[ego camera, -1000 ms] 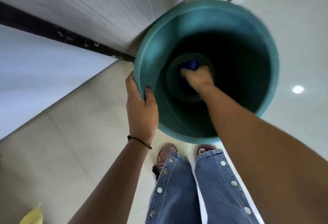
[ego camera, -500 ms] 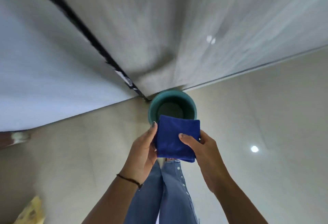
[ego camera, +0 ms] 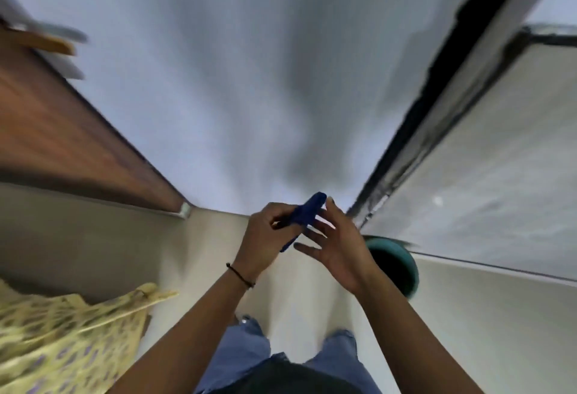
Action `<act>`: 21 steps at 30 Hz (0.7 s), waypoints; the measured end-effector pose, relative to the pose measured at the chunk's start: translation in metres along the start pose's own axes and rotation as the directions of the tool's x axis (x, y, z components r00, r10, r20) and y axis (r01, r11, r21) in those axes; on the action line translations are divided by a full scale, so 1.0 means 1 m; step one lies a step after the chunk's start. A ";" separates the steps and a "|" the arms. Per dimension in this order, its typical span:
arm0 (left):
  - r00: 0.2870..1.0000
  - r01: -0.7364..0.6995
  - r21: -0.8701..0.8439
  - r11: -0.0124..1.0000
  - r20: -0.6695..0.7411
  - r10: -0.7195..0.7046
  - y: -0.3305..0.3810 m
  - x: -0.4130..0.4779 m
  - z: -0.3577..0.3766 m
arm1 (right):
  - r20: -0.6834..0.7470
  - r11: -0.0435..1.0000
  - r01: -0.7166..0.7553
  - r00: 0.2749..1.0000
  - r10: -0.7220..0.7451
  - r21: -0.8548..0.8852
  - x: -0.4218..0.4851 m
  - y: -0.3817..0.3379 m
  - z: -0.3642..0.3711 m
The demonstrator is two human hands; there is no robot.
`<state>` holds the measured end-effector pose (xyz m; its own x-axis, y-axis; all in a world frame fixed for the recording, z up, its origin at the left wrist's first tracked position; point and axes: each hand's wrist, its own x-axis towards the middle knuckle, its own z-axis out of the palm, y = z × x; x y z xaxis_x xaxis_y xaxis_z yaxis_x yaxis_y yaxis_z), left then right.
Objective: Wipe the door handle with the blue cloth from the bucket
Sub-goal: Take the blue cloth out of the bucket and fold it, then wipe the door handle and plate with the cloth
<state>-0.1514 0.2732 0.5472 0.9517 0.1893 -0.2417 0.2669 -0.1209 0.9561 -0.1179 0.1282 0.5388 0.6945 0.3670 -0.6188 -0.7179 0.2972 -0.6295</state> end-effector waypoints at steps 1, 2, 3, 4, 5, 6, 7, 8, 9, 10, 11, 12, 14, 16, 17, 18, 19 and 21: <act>0.998 -0.058 0.060 0.996 0.007 0.058 -0.002 -0.003 -0.028 | 0.047 0.999 0.013 0.999 -0.012 -0.030 0.010 0.006 0.030; 0.995 -0.100 0.107 0.989 0.019 0.099 -0.006 -0.005 -0.051 | 0.053 0.995 0.039 0.998 -0.035 -0.088 0.020 0.012 0.056; 0.992 -0.128 0.139 0.982 0.023 0.126 -0.008 -0.007 -0.082 | 0.044 0.988 0.061 0.998 -0.055 -0.142 0.030 0.020 0.087; 0.990 -0.141 0.166 0.976 0.019 0.140 -0.011 -0.008 -0.113 | 0.021 0.981 0.075 0.997 -0.072 -0.177 0.040 0.029 0.118; 0.989 -0.150 0.174 0.973 0.008 0.151 -0.013 -0.009 -0.143 | 0.017 0.976 0.077 0.997 -0.076 -0.204 0.047 0.037 0.148; 0.985 -0.164 0.173 0.971 -0.015 0.169 -0.014 -0.010 -0.174 | 0.018 0.969 0.090 0.996 -0.088 -0.231 0.055 0.045 0.175; 0.983 -0.170 0.162 0.972 -0.045 0.179 -0.013 -0.011 -0.199 | 0.016 0.966 0.098 0.995 -0.097 -0.241 0.060 0.049 0.196; 0.978 -0.172 0.141 0.975 -0.094 0.186 -0.011 -0.011 -0.226 | 0.016 0.961 0.112 0.994 -0.111 -0.254 0.065 0.053 0.220; 0.971 -0.169 0.120 0.978 -0.152 0.186 -0.009 -0.011 -0.253 | 0.019 0.957 0.120 0.993 -0.119 -0.263 0.068 0.054 0.243; 0.960 -0.169 0.098 0.981 -0.211 0.186 -0.008 -0.009 -0.280 | 0.032 0.955 0.130 0.992 -0.126 -0.267 0.072 0.055 0.263; 0.945 -0.171 0.080 0.982 -0.270 0.187 -0.006 -0.006 -0.306 | 0.042 0.953 0.146 0.989 -0.140 -0.266 0.076 0.054 0.282; 0.927 -0.171 0.062 0.983 -0.328 0.182 -0.002 -0.003 -0.327 | 0.049 0.949 0.176 0.984 -0.169 -0.261 0.081 0.051 0.295; 0.882 -0.199 0.043 0.979 -0.429 0.198 0.003 0.007 -0.372 | 0.071 0.923 0.272 0.962 -0.263 -0.273 0.093 0.041 0.325; 0.842 -0.209 0.054 0.977 -0.498 0.207 0.008 0.022 -0.411 | 0.105 0.882 0.363 0.932 -0.348 -0.300 0.106 0.026 0.355; 0.827 -0.215 0.059 0.975 -0.520 0.214 0.012 0.030 -0.427 | 0.124 0.856 0.414 0.910 -0.395 -0.309 0.112 0.018 0.367; 0.806 -0.233 0.090 0.968 -0.538 0.244 0.016 0.043 -0.445 | 0.144 0.831 0.468 0.883 -0.446 -0.301 0.120 0.009 0.383; 0.781 -0.249 0.150 0.957 -0.553 0.290 0.020 0.056 -0.461 | 0.152 0.803 0.525 0.851 -0.503 -0.282 0.129 0.001 0.397; 0.727 -0.262 0.289 0.921 -0.569 0.386 0.029 0.087 -0.493 | 0.162 0.715 0.652 0.757 -0.633 -0.252 0.143 -0.015 0.429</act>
<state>-0.1361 0.7666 0.6356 0.7080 0.6452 0.2872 0.0398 -0.4425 0.8959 -0.0283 0.5539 0.6614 0.9725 0.2327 0.0068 -0.0481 0.2297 -0.9721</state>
